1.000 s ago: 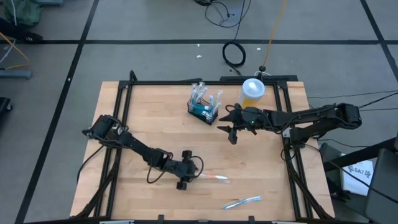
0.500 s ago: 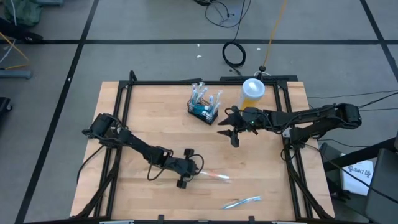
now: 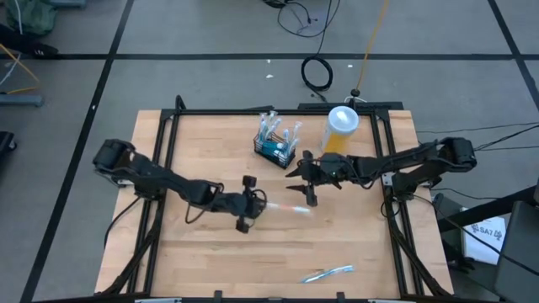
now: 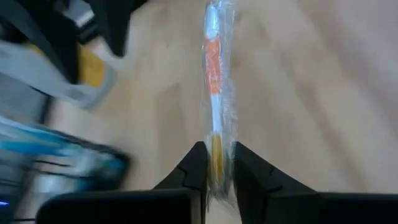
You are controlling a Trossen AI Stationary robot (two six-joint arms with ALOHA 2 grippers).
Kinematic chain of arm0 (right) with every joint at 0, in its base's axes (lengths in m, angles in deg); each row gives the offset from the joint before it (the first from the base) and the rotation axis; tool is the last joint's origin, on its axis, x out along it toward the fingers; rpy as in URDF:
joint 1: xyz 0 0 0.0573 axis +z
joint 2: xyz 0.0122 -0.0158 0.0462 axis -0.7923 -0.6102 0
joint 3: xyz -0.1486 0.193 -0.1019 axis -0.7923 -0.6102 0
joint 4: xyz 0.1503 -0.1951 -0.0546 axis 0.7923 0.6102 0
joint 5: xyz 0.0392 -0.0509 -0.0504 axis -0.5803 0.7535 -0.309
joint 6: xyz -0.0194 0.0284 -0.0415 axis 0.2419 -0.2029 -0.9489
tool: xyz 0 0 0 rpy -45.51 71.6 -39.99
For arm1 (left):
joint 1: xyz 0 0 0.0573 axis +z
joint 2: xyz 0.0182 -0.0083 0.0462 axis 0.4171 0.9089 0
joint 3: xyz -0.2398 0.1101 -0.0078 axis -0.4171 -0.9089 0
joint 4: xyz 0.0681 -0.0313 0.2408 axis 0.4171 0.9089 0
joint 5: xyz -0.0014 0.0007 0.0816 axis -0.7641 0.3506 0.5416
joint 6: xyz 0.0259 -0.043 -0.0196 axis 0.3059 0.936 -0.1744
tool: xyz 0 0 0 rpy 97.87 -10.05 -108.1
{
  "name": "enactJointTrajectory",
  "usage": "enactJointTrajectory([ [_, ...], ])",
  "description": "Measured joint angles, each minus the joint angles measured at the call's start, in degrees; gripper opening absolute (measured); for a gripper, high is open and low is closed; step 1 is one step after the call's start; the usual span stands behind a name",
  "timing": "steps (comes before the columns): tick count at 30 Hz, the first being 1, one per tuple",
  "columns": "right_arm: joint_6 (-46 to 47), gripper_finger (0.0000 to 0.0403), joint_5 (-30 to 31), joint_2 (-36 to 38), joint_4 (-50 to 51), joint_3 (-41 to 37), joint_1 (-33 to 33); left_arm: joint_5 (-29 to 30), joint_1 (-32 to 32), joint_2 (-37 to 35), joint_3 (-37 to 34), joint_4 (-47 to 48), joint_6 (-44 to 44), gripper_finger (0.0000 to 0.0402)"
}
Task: Pick & Place toothbrushing station
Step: Put the orange toothbrush into the black organizer
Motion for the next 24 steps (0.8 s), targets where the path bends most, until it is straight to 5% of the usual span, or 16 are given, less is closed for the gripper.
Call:
enactJointTrajectory([
  [8,5.4,0.0231,-12.4,0.1,-3.4,0.0,-2.1,10.4,0.5,-2.8,0.0,0.8,-31.3,0.0068],
  [24,16.0,0.0231,-15.5,-11.3,-4.8,7.3,-2.1,13.4,0.9,-2.8,0.0,-2.5,-39.2,0.0058],
])
